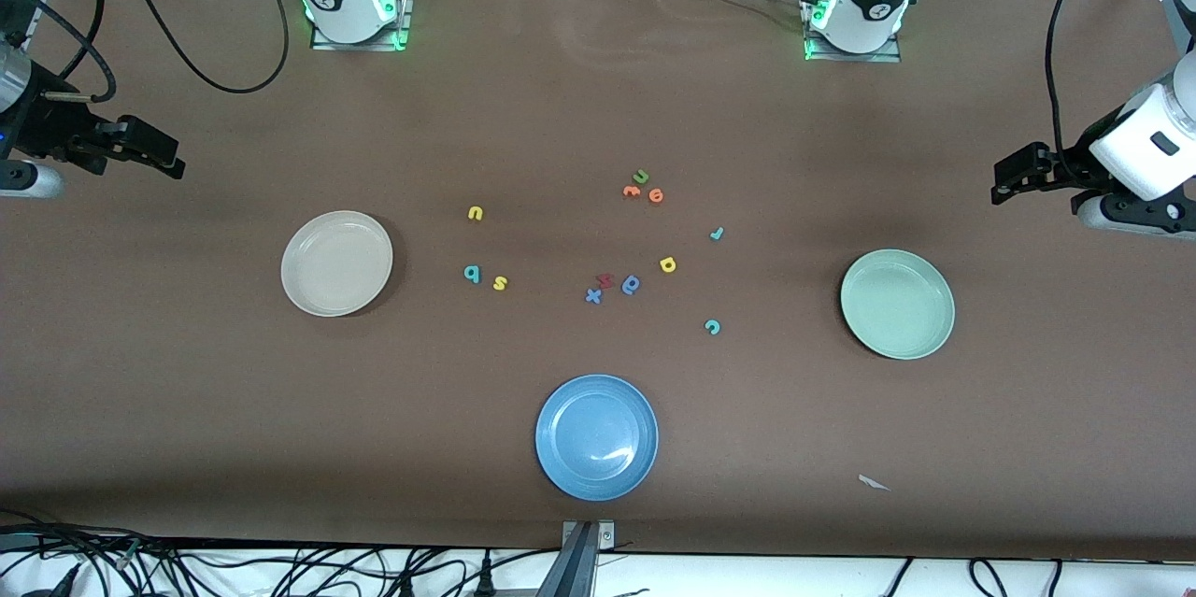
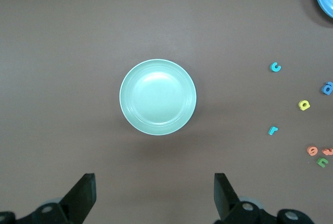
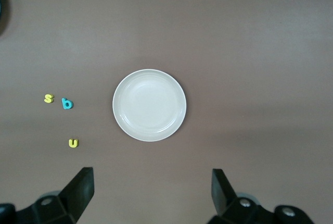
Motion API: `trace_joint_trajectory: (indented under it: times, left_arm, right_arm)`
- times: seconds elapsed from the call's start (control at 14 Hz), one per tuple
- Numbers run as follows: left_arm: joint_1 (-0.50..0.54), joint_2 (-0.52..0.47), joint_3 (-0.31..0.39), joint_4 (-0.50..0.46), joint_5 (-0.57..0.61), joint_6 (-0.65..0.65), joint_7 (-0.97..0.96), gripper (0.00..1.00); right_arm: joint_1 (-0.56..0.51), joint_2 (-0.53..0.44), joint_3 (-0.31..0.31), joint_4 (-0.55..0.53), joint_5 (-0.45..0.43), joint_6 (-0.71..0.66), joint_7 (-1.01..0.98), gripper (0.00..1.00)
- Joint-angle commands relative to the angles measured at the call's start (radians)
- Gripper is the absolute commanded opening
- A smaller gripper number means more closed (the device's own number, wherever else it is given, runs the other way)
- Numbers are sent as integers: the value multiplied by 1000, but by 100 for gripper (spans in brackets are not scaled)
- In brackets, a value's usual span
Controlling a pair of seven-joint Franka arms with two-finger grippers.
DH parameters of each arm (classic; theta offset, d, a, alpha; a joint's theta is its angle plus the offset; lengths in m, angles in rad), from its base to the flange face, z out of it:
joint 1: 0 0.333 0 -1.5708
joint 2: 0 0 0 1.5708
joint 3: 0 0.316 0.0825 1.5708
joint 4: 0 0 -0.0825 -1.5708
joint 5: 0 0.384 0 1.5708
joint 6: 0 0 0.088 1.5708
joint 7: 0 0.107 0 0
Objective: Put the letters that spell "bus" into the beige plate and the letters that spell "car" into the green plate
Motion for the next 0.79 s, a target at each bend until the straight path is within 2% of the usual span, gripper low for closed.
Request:
trace_joint_trajectory:
  times: [0.0, 0.72]
  left_arm:
    - [8, 5, -6, 20, 35, -14, 17, 100]
    - [10, 5, -6, 18, 35, -14, 17, 100]
  right_arm:
    - [8, 2, -8, 8, -3, -6, -2, 100]
    - [8, 2, -6, 8, -2, -7, -6, 100]
